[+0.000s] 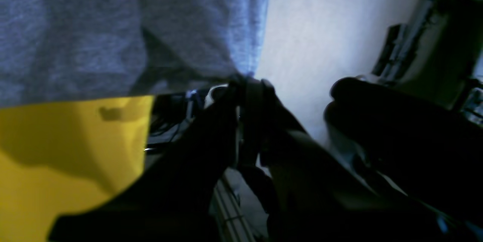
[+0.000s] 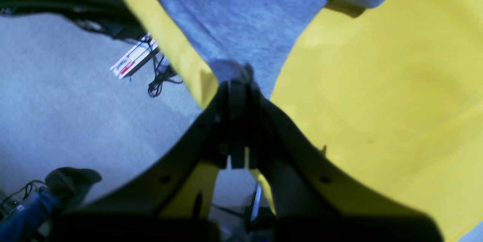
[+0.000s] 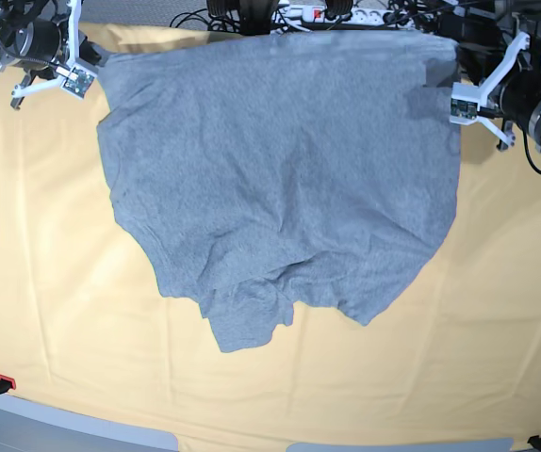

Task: Layout the t-shirt on the table in an organized manner, then fold the t-shirt properly
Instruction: 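Lift the t-shirt with both grippers and drag it away, spreading it flat, then release the t-shirt and lower the right gripper to its side edge, then grasp the t-shirt edge with the right gripper and pull it sideways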

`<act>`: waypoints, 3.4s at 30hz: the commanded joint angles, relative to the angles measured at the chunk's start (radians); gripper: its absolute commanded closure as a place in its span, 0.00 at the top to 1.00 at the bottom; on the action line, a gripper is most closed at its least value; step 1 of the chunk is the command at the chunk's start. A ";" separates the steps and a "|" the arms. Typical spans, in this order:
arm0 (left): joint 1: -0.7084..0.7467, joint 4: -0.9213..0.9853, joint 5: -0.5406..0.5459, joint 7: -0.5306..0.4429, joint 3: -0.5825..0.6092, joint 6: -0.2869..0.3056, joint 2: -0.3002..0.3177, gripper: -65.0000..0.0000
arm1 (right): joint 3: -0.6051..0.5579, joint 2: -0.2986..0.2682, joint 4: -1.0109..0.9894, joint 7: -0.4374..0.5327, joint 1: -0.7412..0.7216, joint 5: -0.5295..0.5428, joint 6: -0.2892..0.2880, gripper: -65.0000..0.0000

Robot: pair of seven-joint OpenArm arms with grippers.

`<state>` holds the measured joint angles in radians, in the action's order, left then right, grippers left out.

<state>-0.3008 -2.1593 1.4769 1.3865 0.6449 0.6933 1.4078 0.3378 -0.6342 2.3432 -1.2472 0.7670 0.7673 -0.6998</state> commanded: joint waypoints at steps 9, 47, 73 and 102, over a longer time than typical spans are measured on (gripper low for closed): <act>-0.013 -0.005 0.007 0.010 -0.011 0.005 0.021 0.58 | 0.010 -0.014 0.013 -0.003 0.000 -0.010 0.002 0.63; -0.350 0.579 -0.129 -0.026 -0.341 -0.041 -0.322 0.58 | -0.134 0.103 -0.534 0.361 -0.742 0.022 0.211 0.63; -0.339 0.800 -0.063 0.002 -0.484 -0.056 -0.383 0.58 | -0.151 0.371 -1.386 0.308 -1.262 0.063 0.055 0.63; -0.339 0.800 -0.059 -0.002 -0.484 -0.050 -0.393 0.58 | -0.151 0.358 -1.403 0.108 -1.349 0.250 0.002 0.00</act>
<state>-0.6147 -1.3514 1.4059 1.3956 0.1753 0.6403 0.9924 0.1841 -0.2588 0.9169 -1.1591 -0.5457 0.9878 -0.6891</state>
